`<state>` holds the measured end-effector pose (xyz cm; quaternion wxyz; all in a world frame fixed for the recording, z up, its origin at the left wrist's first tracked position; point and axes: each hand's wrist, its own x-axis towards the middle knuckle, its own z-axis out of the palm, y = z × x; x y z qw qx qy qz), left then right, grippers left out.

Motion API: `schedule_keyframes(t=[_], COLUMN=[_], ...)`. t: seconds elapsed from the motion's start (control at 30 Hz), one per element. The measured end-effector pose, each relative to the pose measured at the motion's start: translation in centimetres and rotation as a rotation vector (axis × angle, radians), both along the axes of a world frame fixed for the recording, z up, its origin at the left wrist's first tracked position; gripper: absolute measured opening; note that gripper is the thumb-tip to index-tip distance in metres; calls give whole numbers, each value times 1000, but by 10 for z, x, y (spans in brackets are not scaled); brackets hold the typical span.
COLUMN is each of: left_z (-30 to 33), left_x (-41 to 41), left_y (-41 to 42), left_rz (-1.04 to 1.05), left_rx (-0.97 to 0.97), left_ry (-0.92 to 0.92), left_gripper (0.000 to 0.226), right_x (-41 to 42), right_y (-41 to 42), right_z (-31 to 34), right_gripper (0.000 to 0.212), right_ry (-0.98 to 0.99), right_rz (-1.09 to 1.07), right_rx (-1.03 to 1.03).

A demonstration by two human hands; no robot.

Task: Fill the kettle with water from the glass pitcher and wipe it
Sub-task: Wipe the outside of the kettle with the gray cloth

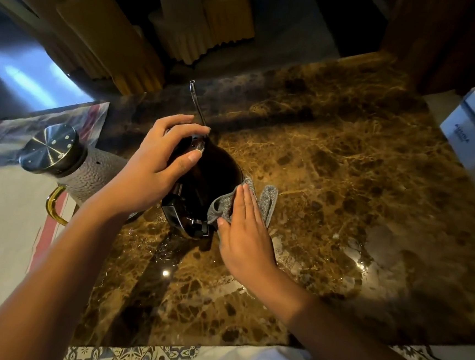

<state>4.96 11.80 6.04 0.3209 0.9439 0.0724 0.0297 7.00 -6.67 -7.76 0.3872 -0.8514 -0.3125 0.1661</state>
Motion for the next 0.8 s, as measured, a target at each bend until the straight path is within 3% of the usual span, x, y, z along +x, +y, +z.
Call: schedule_keyframes(t=[0.1,0.2,0.37,0.5,0.63,0.7,0.8], left_z=[-1,-1,-2,-3,-5,-5,-6], left_x=[-1,0,0,0,1,1,1], left_y=[2,1,0,0,1,1,1], left_rz=[-2,2,16,17,26,26,25], left_rx=[-2,-15,-14,-6,3,3,5], left_ry=[-4,7,-2,-13,-31,-32,-28], left_gripper=[39,40,41,41,41,40,41], right_x=[18,66,104,104,68,42,11], right_y=[6,14,42,69,52,35,17], right_z=[7,13,32,27,18,15,-6], right_gripper=[63,28,41,61,47,56,69], right_ry=[74,267,459,585,557,465,313], right_rz=[-34,-118,-59,-161,-204,-181,-173], right_rx=[92,136,209,262,420,509,458])
